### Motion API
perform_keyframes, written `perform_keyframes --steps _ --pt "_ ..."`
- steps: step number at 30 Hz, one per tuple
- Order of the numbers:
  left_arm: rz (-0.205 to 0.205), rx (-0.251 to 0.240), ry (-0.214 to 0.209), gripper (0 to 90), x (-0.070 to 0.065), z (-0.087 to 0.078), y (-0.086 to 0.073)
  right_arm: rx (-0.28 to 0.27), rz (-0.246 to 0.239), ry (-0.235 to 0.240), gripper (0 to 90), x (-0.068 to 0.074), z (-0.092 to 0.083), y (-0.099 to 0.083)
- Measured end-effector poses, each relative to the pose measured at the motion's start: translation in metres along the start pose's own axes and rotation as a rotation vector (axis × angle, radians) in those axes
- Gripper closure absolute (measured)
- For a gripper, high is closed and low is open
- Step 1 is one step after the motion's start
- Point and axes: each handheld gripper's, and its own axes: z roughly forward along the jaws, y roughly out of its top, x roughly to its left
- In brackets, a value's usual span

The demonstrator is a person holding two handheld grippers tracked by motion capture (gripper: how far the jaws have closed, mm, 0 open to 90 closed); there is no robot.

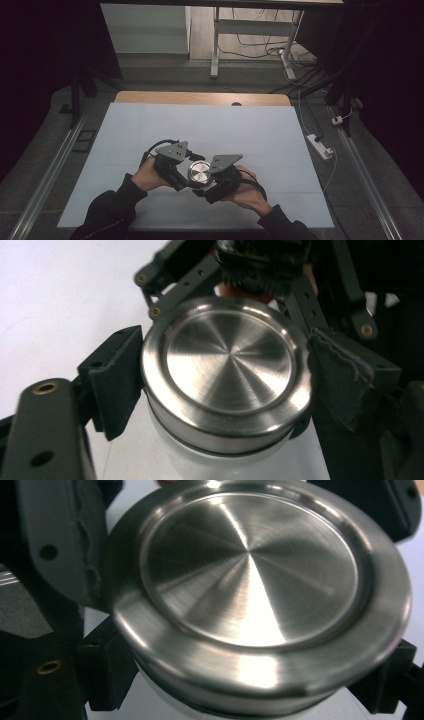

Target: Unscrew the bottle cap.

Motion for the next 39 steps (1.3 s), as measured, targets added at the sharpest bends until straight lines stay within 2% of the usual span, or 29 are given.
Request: perform_keyframes --steps 1,3,4,7,8,9,10,12,13,14,15,16,17,18,20,21,23,24,25,28,29,30,31,32,33,35,36,38,39 --pt "0.0 0.0 0.0 19.9 0.0 0.0 0.0 -0.001 0.012 -0.009 15.0 -0.001 0.0 0.0" --pt "-0.041 -0.007 0.057 20.0 -0.003 0.002 0.001 -0.003 0.035 -0.036 15.0 -0.003 0.0 -0.001" --pt "-0.082 -0.006 0.119 20.0 -0.006 0.005 0.004 -0.005 0.045 -0.048 15.0 -0.004 0.0 -0.001" --pt "-0.14 0.006 0.235 20.7 -0.013 0.012 0.009 -0.001 0.086 -0.106 15.0 -0.007 0.0 -0.001" --pt "-0.149 0.009 0.266 20.7 -0.015 0.015 0.011 0.004 0.093 -0.125 15.0 -0.008 0.0 -0.002" --pt "-0.149 0.009 0.266 20.6 -0.015 0.015 0.011 0.004 0.093 -0.125 15.0 -0.008 0.0 -0.002" --pt "-0.176 0.008 0.314 20.6 -0.019 0.019 0.013 0.004 0.109 -0.152 15.0 -0.01 0.0 -0.003" --pt "-0.177 0.007 0.319 20.0 -0.019 0.02 0.013 0.003 0.117 -0.163 15.0 -0.01 0.0 -0.004" --pt "-0.177 0.004 0.308 16.9 -0.018 0.02 0.013 0.0 0.12 -0.165 15.0 -0.01 -0.001 -0.004" --pt "-0.189 -0.02 0.275 11.9 -0.016 0.018 0.013 -0.004 0.12 -0.165 15.0 -0.01 -0.001 -0.004" --pt "-0.201 -0.053 0.22 7.8 -0.01 0.009 0.013 -0.007 0.118 -0.157 15.0 -0.01 -0.002 -0.003" --pt "-0.187 -0.065 0.208 6.1 -0.008 0.003 0.013 -0.013 0.113 -0.148 15.0 -0.009 -0.003 -0.003" --pt "-0.171 -0.066 0.171 5.6 -0.006 -0.003 0.012 -0.017 0.107 -0.14 15.0 -0.009 -0.004 -0.003" --pt "-0.171 -0.066 0.171 4.5 -0.006 -0.003 0.012 -0.02 0.099 -0.128 15.0 -0.009 -0.004 -0.002" --pt "-0.112 -0.042 0.12 3.7 -0.003 -0.013 0.01 -0.022 0.085 -0.11 15.0 -0.008 -0.005 -0.002" --pt "-0.079 -0.032 0.08 4.8 -0.002 -0.016 0.008 -0.022 0.066 -0.069 15.0 -0.006 -0.004 -0.001" --pt "0.003 0.008 0.008 5.8 -0.003 -0.018 0.003 -0.016 0.05 -0.028 15.0 -0.003 -0.003 0.0" --pt "0.003 0.008 0.008 7.0 -0.003 -0.018 0.003 -0.016 0.05 -0.028 15.0 -0.003 -0.003 0.0" --pt "0.021 0.018 -0.018 8.8 -0.004 -0.017 0.003 -0.008 0.021 0.002 15.0 0.001 0.0 0.001" --pt "0.052 0.026 -0.052 15.0 -0.006 -0.011 0.002 0.003 -0.012 0.021 15.0 0.005 0.002 0.002" --pt "0.059 0.035 -0.044 15.0 -0.007 -0.009 0.002 0.003 -0.012 0.021 15.0 0.005 0.002 0.002" --pt "0.062 0.039 -0.027 20.3 -0.007 -0.008 0.001 0.008 -0.026 0.021 15.0 0.007 0.003 0.002" --pt "0.048 0.036 -0.023 20.3 -0.007 -0.007 0.001 0.008 -0.026 0.021 15.0 0.007 0.003 0.002" --pt "0.02 0.034 0.023 20.6 -0.008 -0.005 0.002 0.013 -0.01 0.001 15.0 0.006 0.002 0.002" --pt "0.02 0.034 0.023 20.6 -0.008 -0.005 0.002 0.013 -0.01 0.001 15.0 0.006 0.002 0.002" --pt "-0.031 0.029 0.082 20.7 -0.01 -0.002 0.005 0.011 0.026 -0.044 15.0 0.002 0.001 0.001" --pt "-0.098 0.021 0.16 20.7 -0.012 0.004 0.007 0.012 0.043 -0.064 15.0 -0.001 0.001 0.001" --pt "-0.17 0.014 0.252 20.6 -0.016 0.011 0.01 0.01 0.08 -0.112 15.0 -0.005 0.0 -0.001" --pt "-0.17 0.014 0.252 20.6 -0.016 0.011 0.01 0.013 0.1 -0.139 15.0 -0.006 0.001 -0.002"
